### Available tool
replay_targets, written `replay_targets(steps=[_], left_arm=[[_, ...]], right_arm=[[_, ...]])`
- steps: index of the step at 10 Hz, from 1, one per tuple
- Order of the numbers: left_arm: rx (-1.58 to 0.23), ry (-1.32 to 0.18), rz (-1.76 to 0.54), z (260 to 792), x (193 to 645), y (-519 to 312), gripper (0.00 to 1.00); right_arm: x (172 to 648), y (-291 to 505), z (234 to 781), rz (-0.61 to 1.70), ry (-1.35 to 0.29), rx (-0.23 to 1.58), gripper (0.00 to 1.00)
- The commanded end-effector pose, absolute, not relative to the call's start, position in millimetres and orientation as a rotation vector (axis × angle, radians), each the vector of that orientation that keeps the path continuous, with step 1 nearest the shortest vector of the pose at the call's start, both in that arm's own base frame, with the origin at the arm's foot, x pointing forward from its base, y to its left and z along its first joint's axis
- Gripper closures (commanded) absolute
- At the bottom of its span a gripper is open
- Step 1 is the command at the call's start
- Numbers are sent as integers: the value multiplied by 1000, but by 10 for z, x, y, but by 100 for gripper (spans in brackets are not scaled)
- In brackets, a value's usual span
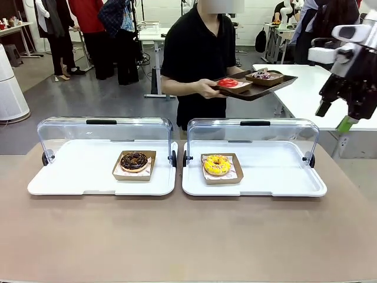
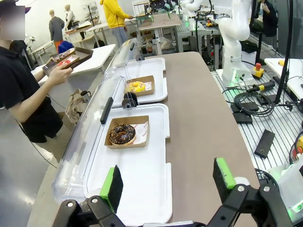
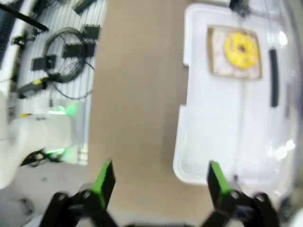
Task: Provide the desired donut to the person.
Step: Place the picked Paper togo box onto the Handle tray extended by the person.
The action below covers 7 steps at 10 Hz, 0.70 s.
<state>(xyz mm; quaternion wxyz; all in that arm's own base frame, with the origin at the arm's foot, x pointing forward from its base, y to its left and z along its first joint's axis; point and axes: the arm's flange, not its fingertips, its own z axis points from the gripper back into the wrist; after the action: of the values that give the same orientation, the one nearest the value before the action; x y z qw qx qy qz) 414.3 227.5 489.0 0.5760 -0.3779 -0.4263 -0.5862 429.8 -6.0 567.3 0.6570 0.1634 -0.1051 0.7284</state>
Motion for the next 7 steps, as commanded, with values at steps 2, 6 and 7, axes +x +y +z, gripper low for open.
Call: replay_targets(steps=[2,6,7], left_arm=[[-887,-992,-1380,4909,4119,2278,0],[-887,-992,-1380,4909,4119,2278,0],[-887,-992,-1380,4909,4119,2278,0]], right_arm=[[4473,-888,5548,1666,-545,829,0],[4469,-1914,5264,1239,-946,865,0],[4418,-2029,5208,1249,-947,880,0]])
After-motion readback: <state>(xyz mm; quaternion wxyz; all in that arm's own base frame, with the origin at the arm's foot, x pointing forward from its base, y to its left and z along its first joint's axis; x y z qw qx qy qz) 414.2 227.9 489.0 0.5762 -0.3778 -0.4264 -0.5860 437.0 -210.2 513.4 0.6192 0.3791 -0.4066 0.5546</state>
